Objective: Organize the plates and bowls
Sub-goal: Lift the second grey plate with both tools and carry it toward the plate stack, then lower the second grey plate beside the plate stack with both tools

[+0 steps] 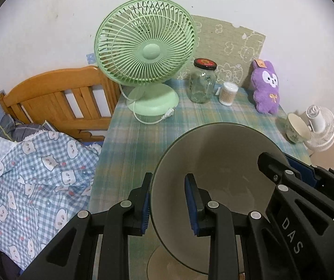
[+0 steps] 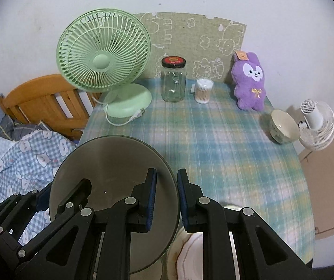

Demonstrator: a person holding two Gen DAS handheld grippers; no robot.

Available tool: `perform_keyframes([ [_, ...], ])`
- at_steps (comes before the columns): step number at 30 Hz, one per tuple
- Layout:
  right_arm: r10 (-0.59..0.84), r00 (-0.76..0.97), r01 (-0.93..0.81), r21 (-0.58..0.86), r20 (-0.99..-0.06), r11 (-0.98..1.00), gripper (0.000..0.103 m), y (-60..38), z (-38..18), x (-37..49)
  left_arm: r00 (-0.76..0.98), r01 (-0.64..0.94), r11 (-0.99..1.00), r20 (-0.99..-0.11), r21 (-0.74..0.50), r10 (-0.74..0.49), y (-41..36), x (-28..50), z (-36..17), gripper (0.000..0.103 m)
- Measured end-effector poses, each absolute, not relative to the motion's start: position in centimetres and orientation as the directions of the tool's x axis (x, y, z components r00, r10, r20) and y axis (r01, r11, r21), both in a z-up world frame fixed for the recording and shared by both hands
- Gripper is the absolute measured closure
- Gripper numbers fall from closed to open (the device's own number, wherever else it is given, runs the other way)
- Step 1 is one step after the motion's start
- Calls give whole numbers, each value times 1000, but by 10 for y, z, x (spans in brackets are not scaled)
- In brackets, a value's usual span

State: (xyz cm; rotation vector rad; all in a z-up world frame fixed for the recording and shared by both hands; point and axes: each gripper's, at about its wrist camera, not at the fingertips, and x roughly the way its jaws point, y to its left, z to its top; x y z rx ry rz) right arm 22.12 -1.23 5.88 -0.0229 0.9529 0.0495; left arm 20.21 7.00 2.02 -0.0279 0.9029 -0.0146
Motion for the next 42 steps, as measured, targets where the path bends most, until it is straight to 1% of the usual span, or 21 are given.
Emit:
perform_keyframes([
  [10, 16, 546, -28, 1, -838, 1000, 81, -3, 36, 183, 584, 34, 999, -811, -31, -45, 79, 168, -3, 78],
  [22, -29, 484, 22, -21, -874, 1000, 81, 1, 2, 150, 522, 72, 996, -850, -44, -75, 84, 145, -38, 78],
  [32, -43, 444, 37, -30, -895, 999, 81, 1, -16, 143, 480, 83, 996, -874, -45, -80, 82, 140, -59, 78],
  [42, -26, 429, 18, -20, -903, 1000, 81, 7, -25, 147, 470, 61, 998, -881, -28, -54, 88, 142, -66, 78],
])
